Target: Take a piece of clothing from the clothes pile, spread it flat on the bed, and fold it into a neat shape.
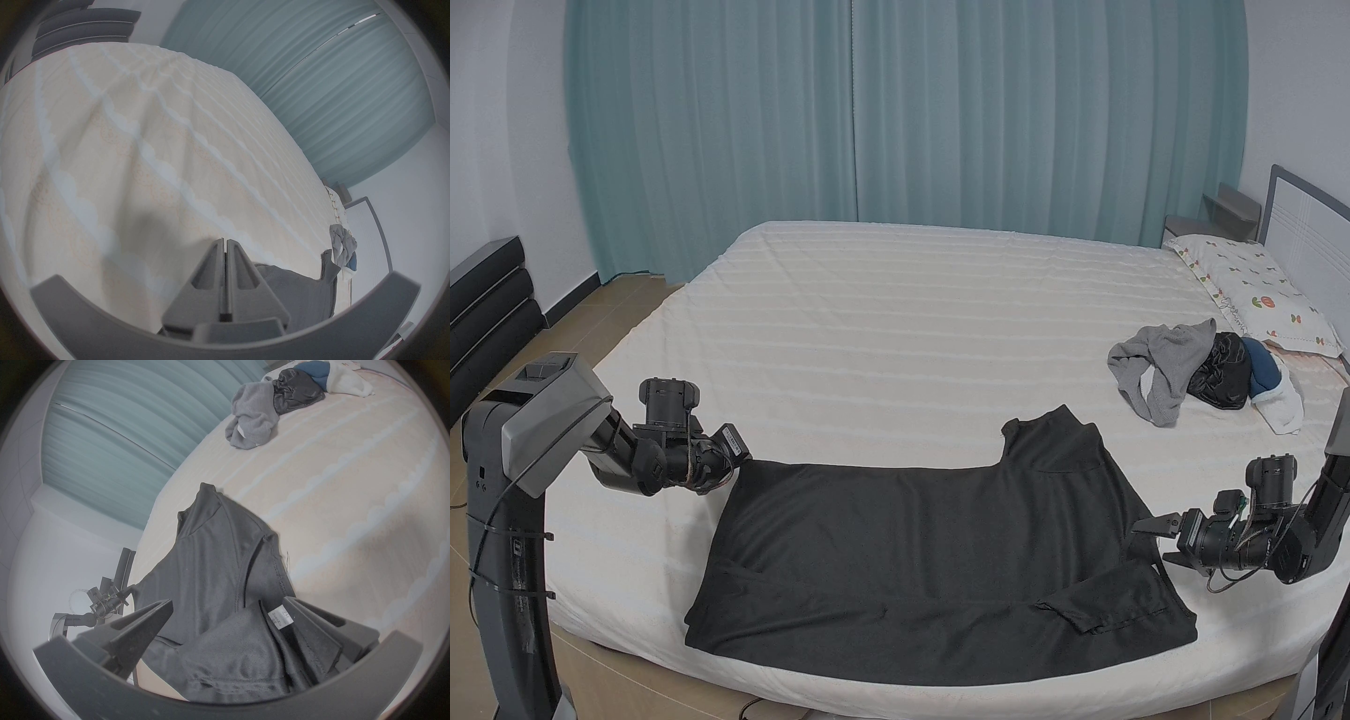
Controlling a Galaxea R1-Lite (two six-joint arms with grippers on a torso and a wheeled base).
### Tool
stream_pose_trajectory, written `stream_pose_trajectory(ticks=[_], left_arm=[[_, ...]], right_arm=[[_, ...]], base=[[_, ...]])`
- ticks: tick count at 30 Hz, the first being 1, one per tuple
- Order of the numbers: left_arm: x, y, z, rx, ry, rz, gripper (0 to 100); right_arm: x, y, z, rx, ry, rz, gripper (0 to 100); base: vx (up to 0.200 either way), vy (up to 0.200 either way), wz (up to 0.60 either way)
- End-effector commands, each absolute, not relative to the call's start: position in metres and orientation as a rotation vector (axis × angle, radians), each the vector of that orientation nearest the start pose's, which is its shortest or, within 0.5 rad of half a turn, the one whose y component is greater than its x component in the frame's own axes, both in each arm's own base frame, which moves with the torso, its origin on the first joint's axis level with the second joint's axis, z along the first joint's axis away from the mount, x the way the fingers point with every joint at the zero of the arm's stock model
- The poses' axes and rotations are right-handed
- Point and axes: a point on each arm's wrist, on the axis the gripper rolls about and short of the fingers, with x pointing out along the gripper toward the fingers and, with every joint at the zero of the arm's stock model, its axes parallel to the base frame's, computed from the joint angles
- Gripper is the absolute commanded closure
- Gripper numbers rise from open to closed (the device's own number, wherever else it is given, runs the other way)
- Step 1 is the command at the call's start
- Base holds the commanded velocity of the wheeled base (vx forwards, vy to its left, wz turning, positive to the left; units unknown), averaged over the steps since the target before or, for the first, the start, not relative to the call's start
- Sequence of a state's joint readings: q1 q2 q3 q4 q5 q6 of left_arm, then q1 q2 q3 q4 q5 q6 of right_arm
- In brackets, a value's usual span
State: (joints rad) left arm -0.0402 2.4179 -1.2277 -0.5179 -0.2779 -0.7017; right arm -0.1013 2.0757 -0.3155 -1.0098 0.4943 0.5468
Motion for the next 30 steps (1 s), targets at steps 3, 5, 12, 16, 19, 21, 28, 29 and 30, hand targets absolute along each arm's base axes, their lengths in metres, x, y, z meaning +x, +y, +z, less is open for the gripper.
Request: stream_pose_trajectory(ticks=[3, 5, 12, 16, 19, 21, 28, 29, 30], left_arm=[[0.438, -0.022, 0.004, -0.774, 0.747, -0.043, 100], [0.439, -0.021, 0.006, -0.795, 0.742, -0.037, 100], [0.438, -0.021, 0.01, -0.81, 0.737, -0.037, 100], [0.438, -0.021, 0.009, -0.811, 0.739, -0.036, 100], [0.438, -0.021, 0.01, -0.813, 0.739, -0.037, 100], [0.437, -0.021, 0.009, -0.813, 0.741, -0.036, 100], [0.437, -0.021, 0.009, -0.814, 0.743, -0.038, 100], [0.437, -0.021, 0.009, -0.814, 0.743, -0.038, 100], [0.437, -0.021, 0.009, -0.814, 0.743, -0.038, 100]], right_arm=[[0.263, -0.014, 0.019, 0.73, 0.756, 0.189, 0], [0.267, -0.014, 0.021, 0.72, 0.725, 0.189, 0], [0.292, 0.002, 0.021, 0.646, 0.676, 0.151, 0], [0.312, 0.009, 0.022, 0.625, 0.642, 0.162, 0], [0.328, 0.011, 0.023, 0.621, 0.633, 0.169, 0], [0.338, 0.012, 0.025, 0.621, 0.651, 0.167, 0], [0.375, 0.013, 0.03, 0.619, 0.659, 0.165, 0], [0.375, 0.013, 0.03, 0.619, 0.659, 0.165, 0], [0.386, 0.014, 0.029, 0.61, 0.66, 0.168, 0]], base=[[0.0, 0.0, 0.0], [0.0, 0.0, 0.0], [0.0, 0.0, 0.0], [0.0, 0.0, 0.0], [0.0, 0.0, 0.0], [0.0, 0.0, 0.0], [0.0, 0.0, 0.0], [0.0, 0.0, 0.0], [0.0, 0.0, 0.0]])
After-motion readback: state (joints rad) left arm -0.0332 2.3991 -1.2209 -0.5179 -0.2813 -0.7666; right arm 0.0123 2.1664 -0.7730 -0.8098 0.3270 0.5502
